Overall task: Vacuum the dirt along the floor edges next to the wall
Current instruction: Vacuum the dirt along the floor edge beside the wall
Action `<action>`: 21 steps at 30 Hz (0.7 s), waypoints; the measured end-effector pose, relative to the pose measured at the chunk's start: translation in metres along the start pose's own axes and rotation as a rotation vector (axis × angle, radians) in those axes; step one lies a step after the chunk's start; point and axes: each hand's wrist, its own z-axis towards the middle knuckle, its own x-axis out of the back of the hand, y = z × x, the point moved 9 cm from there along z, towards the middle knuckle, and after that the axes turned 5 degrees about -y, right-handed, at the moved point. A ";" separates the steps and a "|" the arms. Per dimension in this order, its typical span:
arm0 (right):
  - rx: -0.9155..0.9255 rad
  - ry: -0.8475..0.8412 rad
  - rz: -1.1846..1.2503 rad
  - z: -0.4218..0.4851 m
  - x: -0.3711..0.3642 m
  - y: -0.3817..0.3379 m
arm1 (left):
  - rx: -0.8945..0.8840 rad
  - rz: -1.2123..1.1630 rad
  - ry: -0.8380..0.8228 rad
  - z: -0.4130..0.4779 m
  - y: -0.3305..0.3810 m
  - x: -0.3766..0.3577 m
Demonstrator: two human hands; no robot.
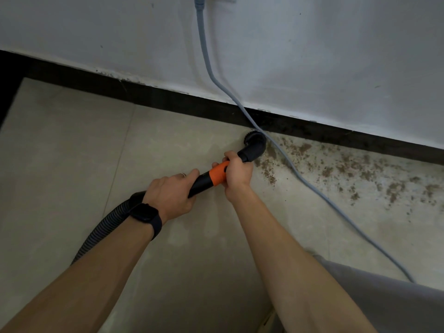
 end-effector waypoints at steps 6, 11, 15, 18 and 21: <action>0.003 -0.031 -0.003 0.010 -0.010 -0.012 | 0.035 0.003 0.039 0.012 0.000 0.009; 0.014 -0.016 -0.016 0.012 -0.019 -0.015 | 0.043 -0.029 0.029 0.016 -0.007 0.013; 0.013 -0.037 -0.015 0.007 -0.028 -0.011 | 0.037 -0.060 0.022 0.011 -0.016 0.013; -0.005 -0.057 -0.004 -0.003 -0.037 0.000 | 0.037 -0.069 0.033 -0.001 -0.030 0.012; -0.023 -0.071 0.037 -0.018 -0.041 0.018 | 0.016 -0.062 0.034 -0.019 -0.044 0.007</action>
